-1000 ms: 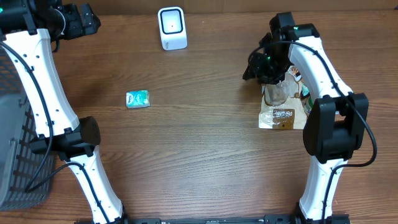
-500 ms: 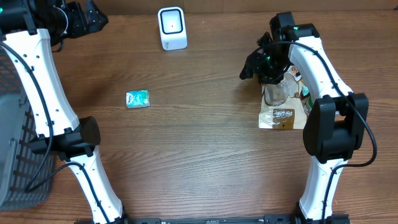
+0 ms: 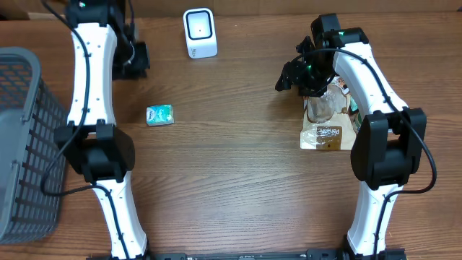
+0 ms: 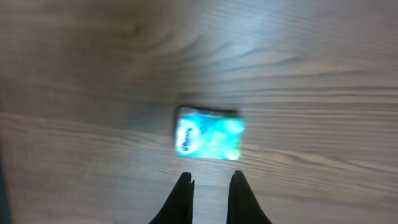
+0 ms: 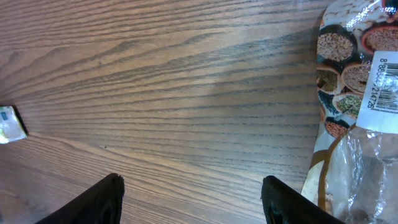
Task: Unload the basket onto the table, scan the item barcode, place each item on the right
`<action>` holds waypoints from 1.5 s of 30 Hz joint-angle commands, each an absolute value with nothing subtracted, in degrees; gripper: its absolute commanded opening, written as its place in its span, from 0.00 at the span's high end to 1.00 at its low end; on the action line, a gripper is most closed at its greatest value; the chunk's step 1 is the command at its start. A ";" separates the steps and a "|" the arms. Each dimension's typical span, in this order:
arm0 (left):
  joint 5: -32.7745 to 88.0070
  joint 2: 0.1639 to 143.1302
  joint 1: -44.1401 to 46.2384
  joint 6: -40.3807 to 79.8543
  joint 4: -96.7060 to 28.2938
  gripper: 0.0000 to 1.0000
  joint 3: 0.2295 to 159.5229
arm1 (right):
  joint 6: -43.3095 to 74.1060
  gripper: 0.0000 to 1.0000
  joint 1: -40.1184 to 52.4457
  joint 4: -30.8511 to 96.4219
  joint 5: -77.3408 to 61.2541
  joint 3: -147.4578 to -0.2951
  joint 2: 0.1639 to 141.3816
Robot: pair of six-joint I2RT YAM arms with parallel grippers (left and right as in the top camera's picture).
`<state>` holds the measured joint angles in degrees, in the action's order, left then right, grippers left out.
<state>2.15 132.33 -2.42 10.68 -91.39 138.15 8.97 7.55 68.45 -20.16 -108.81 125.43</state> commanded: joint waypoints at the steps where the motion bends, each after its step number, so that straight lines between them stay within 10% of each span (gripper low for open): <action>1: -3.31 131.87 -3.49 15.68 -87.61 0.96 129.40 | 8.49 0.30 7.81 68.23 -20.67 -109.08 123.76; 13: -2.96 131.87 -2.76 10.28 -64.66 0.96 107.20 | 8.47 0.27 7.81 67.79 -20.64 -109.08 123.76; 28: 7.77 131.79 15.40 8.21 -68.03 0.96 104.97 | 8.47 0.27 7.81 67.59 -20.64 -109.08 123.76; 45: -7.88 124.40 1.15 24.95 -76.23 0.96 101.51 | 8.47 0.26 7.81 67.40 -20.23 -109.08 123.76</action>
